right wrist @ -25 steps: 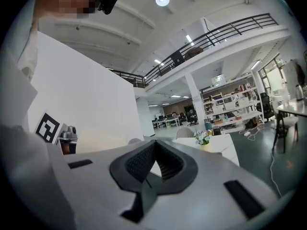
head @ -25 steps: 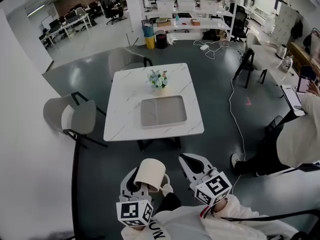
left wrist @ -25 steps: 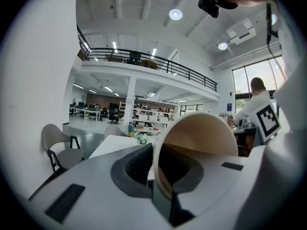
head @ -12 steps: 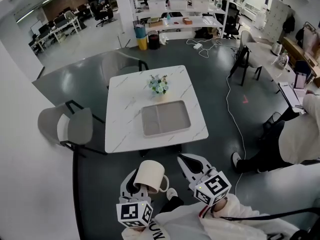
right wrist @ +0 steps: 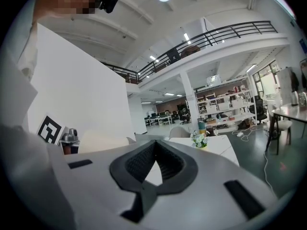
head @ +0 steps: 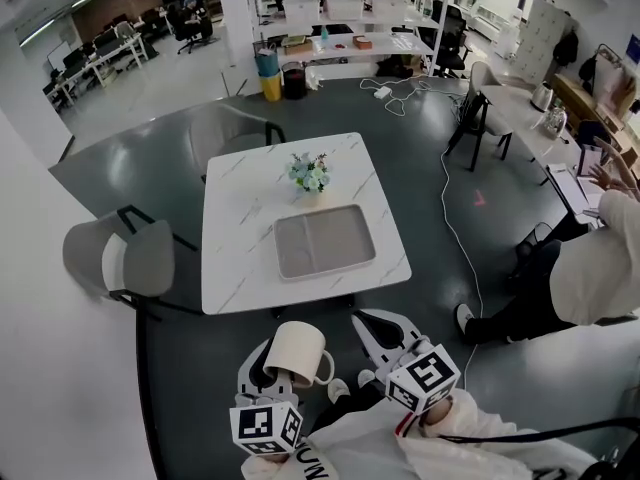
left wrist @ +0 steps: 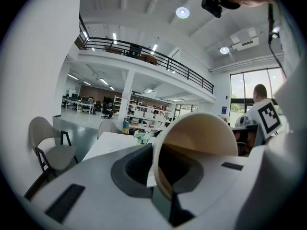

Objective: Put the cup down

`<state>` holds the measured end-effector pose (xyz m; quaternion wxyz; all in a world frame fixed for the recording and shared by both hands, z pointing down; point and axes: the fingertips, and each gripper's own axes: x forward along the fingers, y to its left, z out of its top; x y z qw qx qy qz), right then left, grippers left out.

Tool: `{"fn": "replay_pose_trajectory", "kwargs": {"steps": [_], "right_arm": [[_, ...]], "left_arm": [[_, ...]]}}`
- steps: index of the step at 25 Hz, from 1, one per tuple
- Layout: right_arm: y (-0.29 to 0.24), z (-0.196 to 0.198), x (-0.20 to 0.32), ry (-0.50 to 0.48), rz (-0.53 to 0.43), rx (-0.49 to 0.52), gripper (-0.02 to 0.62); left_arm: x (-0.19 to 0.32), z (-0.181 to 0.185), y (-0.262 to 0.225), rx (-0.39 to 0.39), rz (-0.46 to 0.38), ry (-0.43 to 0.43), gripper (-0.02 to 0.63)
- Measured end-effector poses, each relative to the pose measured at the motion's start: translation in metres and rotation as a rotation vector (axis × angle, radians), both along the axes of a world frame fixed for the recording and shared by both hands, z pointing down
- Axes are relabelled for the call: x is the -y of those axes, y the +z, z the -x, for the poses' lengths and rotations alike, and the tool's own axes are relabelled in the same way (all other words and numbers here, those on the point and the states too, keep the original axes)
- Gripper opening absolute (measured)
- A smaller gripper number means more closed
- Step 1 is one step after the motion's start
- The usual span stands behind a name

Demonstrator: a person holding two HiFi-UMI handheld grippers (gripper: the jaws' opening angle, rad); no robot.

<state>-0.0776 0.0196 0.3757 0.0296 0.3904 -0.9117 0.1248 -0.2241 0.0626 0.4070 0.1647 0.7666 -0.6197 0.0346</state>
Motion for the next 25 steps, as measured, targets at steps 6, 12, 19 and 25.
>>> {"fn": "replay_pose_trajectory", "kwargs": {"steps": [6, 12, 19, 25], "right_arm": [[0.009, -0.005, 0.017, 0.009, 0.021, 0.003, 0.005], [0.012, -0.012, 0.047, -0.001, 0.030, 0.009, 0.005], [0.021, -0.024, 0.093, -0.039, 0.049, 0.021, 0.005], [0.023, -0.030, 0.127, -0.086, 0.048, 0.041, 0.005]], "left_arm": [[0.017, -0.004, 0.006, 0.009, 0.019, 0.006, 0.046], [0.046, -0.009, 0.009, 0.026, 0.034, -0.009, 0.046], [0.080, -0.020, 0.013, 0.048, 0.052, -0.053, 0.046], [0.105, -0.032, 0.015, 0.066, 0.060, -0.097, 0.046]]}}
